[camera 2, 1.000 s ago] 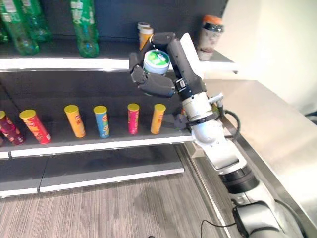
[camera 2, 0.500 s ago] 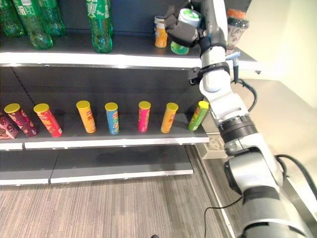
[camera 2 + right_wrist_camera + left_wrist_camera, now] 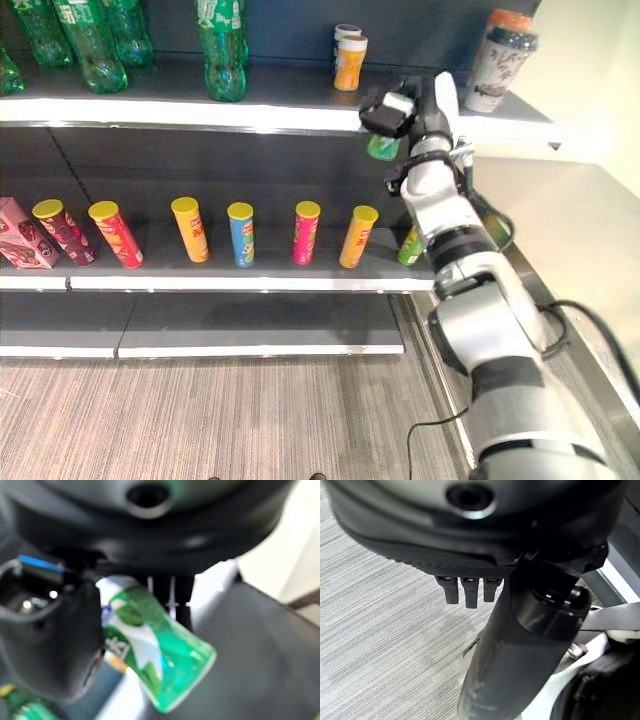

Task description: Put the goods on the table back onto the shelves and tidy them up.

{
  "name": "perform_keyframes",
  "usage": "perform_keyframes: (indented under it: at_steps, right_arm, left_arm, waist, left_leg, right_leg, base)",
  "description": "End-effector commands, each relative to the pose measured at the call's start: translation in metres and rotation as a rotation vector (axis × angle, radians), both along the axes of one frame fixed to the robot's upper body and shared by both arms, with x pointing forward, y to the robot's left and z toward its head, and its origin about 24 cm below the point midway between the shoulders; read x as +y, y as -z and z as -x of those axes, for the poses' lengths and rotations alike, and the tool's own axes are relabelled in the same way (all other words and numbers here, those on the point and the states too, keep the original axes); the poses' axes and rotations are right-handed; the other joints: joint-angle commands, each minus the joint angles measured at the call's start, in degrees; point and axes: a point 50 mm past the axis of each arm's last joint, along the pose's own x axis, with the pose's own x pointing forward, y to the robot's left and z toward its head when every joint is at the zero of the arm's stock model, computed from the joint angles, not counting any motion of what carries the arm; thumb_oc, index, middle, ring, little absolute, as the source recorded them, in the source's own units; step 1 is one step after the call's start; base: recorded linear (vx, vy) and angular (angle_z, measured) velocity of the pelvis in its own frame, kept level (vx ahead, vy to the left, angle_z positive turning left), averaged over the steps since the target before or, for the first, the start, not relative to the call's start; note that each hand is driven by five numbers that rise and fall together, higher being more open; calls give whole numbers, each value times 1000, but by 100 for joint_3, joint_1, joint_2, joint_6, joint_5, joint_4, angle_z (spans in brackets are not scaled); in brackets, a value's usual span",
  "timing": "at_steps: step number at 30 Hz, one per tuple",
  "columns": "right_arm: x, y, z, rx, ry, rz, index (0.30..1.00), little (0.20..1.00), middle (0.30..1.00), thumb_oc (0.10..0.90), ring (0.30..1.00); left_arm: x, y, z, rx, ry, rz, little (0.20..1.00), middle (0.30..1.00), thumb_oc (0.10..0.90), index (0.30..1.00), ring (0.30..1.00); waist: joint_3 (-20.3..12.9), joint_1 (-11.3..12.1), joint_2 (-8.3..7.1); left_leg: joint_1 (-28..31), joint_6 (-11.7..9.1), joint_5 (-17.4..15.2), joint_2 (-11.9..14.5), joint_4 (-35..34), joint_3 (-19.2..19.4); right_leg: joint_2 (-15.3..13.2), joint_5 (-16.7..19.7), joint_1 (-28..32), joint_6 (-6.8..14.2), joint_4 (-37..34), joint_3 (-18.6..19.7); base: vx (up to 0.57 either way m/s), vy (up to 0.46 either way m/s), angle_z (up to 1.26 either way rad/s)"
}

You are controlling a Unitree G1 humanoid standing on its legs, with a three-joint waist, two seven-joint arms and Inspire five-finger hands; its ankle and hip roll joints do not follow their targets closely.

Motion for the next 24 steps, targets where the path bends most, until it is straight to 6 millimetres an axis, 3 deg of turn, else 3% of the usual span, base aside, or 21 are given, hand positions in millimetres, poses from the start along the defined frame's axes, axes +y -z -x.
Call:
perform_keyframes:
  at_steps: [1,4,8,10,11,12,13,17,18,21,24]
  right_arm:
    - [13,-99,20,-307,-44,16,300,300,300,400,300]
    - [21,-108,24,-334,-82,33,300,300,300,400,300]
    - [59,-115,28,-366,-216,86,300,300,300,400,300]
    - [73,-114,28,-372,-257,87,300,300,300,400,300]
    - [73,-114,28,-372,-257,87,300,300,300,400,300]
    - [78,-117,28,-378,-264,90,300,300,300,400,300]
    - [78,-117,28,-378,-264,90,300,300,300,400,300]
    - [77,-121,32,-408,-260,92,300,300,300,400,300]
    - [73,-122,32,-415,-240,89,300,300,300,400,300]
    - [79,-118,36,-425,-281,100,300,300,300,400,300]
    - [82,-114,38,-436,-304,88,300,300,300,400,300]
  left_arm:
    - [5,-5,-32,-110,3,1,900,900,800,900,900]
    - [10,-6,-32,-114,-49,-6,900,900,800,900,900]
    - [13,-7,-31,-117,-97,-5,900,900,800,900,900]
    - [11,-8,-39,-148,-92,-1,900,900,800,900,900]
    - [11,-8,-39,-148,-92,-1,900,900,800,900,900]
    - [7,-10,-55,-197,-69,9,900,900,800,900,900]
    - [7,-10,-55,-197,-69,9,900,900,800,900,900]
    - [3,-9,-51,-187,-63,6,900,900,800,900,900]
    - [3,-8,-50,-183,-45,0,900,900,800,900,900]
    - [9,-9,-46,-190,-106,-6,900,900,800,900,900]
    - [16,-11,-46,-198,-134,-22,900,900,800,900,900]
  waist:
    - [-198,78,-557]
    - [-176,50,-583]
    - [-31,32,-677]
    - [158,103,-696]
    - [157,101,-695]
    - [312,181,-717]
    - [312,181,-717]
    - [291,341,-616]
    - [287,384,-542]
    - [118,427,-423]
    - [34,412,-444]
  left_leg:
    - [-134,-159,-9,159,-5,-197]
    - [-143,-164,-59,183,101,-205]
    - [-438,-182,-250,308,986,-271]
    - [-799,-216,-217,325,1677,-583]
    - [-804,-216,-219,326,1682,-586]
    - [-1201,-200,-185,163,1755,-940]
    - [-1201,-200,-185,163,1755,-940]
    - [-1779,-261,432,79,405,-1571]
    - [-1797,-290,606,141,24,-1526]
    - [-1493,-240,610,136,66,-1542]
    - [-1405,-176,555,45,239,-1433]
  right_leg:
    - [11,-725,479,247,32,129]
    - [56,-775,494,216,32,193]
    - [117,-877,557,64,71,353]
    - [145,-901,608,-24,83,426]
    - [146,-901,607,-24,83,424]
    - [118,-887,641,-5,80,400]
    - [118,-887,641,-5,80,400]
    - [167,-956,779,80,83,680]
    - [214,-1119,891,73,168,846]
    - [159,-1289,997,103,465,1064]
    - [0,-1341,1057,159,636,1067]
  base:
    - [31,-33,16]
    - [14,-45,16]
    - [-14,-79,-7]
    - [-54,-65,-25]
    - [-50,-9,-40]
    - [-29,5,-22]
    - [38,85,5]
    - [167,165,0]
    - [149,137,-27]
    - [210,230,-73]
    - [170,164,-101]
